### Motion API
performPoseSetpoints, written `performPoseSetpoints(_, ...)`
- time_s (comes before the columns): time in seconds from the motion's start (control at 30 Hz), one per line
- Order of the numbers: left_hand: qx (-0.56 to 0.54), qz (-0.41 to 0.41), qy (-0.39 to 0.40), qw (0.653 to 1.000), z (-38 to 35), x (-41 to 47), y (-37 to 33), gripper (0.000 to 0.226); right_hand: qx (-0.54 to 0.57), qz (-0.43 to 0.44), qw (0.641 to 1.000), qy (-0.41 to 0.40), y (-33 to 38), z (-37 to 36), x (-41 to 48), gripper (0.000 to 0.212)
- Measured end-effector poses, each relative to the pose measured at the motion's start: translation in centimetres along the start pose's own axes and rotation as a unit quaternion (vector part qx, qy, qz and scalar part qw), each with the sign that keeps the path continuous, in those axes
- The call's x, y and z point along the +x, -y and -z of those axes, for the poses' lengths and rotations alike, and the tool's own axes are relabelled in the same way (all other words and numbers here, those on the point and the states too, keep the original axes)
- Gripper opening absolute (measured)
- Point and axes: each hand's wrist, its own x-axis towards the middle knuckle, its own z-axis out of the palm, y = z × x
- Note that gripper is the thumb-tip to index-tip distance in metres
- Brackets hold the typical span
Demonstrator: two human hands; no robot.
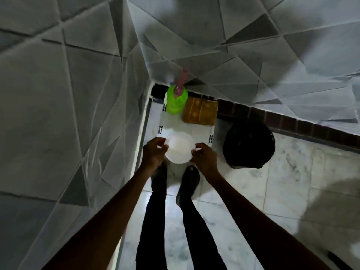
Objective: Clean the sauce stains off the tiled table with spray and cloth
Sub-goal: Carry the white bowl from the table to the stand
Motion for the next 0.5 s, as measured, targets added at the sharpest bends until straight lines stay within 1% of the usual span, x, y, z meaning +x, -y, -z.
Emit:
performPoseSetpoints(0.07, 0.02, -0.003, 0.004, 1.0, -0.8, 3.5, 1.4, 0.017, 0.003, -0.04, 0.999, 0.01, -0.7, -1.9, 3.4, 0.022)
performPoseSetpoints(0.2, 0.043, -0.012, 0.015, 0.999, -2.0, 9.5, 3.4, 0.022, 0.014, -0.06, 0.998, 0.01, -2.5, -5.4, 8.8, 0.026)
performPoseSetpoints(0.37, 0.064, -0.012, 0.026, 0.998, -2.2, 12.9, 3.7, 0.026, 0.041, -0.078, 0.996, -0.003, -2.7, -7.0, 11.5, 0.025)
performPoseSetpoints(0.5, 0.092, -0.001, 0.053, 0.994, -2.3, 13.7, 3.6, 0.027, 0.047, -0.081, 0.996, 0.001, -2.8, -7.3, 12.1, 0.027)
